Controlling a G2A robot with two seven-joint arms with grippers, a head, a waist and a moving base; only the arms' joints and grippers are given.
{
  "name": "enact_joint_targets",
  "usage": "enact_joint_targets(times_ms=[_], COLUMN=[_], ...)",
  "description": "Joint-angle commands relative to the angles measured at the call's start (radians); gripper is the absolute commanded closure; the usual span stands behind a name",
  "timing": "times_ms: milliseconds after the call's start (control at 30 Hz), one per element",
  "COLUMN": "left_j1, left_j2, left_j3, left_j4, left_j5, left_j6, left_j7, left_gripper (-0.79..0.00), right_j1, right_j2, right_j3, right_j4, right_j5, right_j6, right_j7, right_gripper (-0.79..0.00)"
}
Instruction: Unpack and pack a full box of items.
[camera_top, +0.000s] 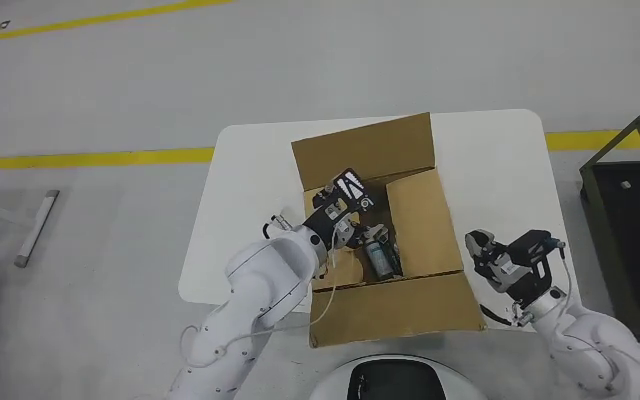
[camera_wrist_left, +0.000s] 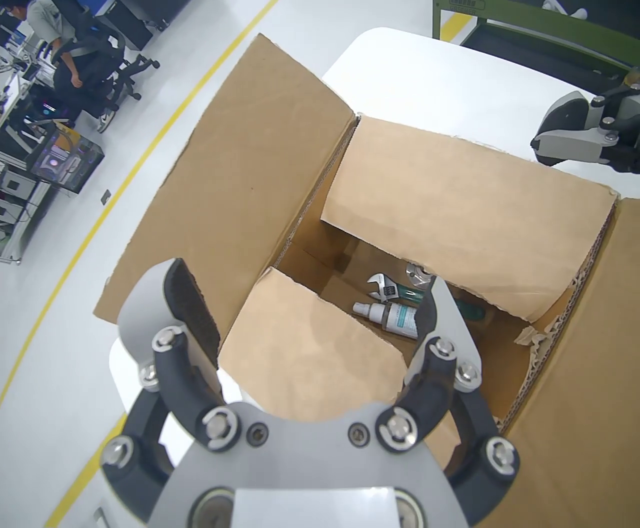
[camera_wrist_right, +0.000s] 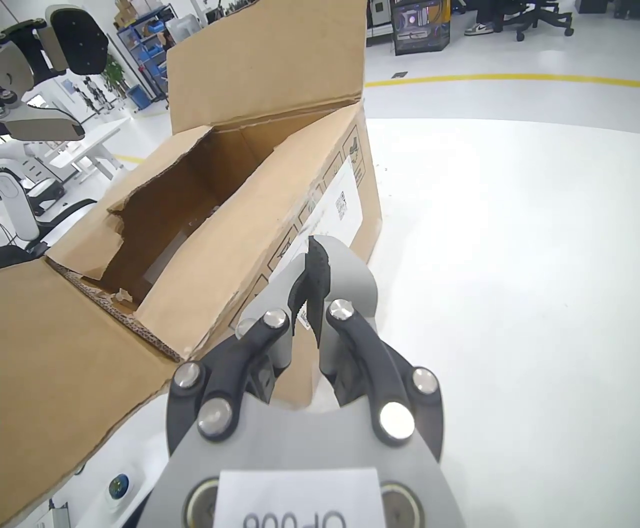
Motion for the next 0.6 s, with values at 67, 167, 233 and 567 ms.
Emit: enact_joint_targets(times_ms=[67,167,233,567], left_j1=[0.0,0.0,0.0,0.038], left_j2=[0.0,0.0,0.0,0.002], left_j3=[0.0,0.0,0.0,0.004], left_j4=[0.0,0.0,0.0,0.006], left_j5=[0.0,0.0,0.0,0.025], left_j6=[0.0,0.0,0.0,0.01], left_j7=[0.0,0.0,0.0,-0.038], left_gripper=[-0.785,-0.785,-0.785,-0.785], right_j1=[-0.006,-0.015,-0.019,-0.029], right_j2=[-0.001,-0.002,-0.002,-0.002], right_j3=[-0.012,-0.027,-0.036,-0.11], right_j4=[0.002,-0.003,-0.006,-0.037], right_j5=[0.011,0.02,0.02,-0.007], right_j6=[-0.025,-0.052,-0.071,-0.176], right_j7=[0.005,0.013,0.019,0.063], right_gripper=[0.0,0.0,0.0,0.0])
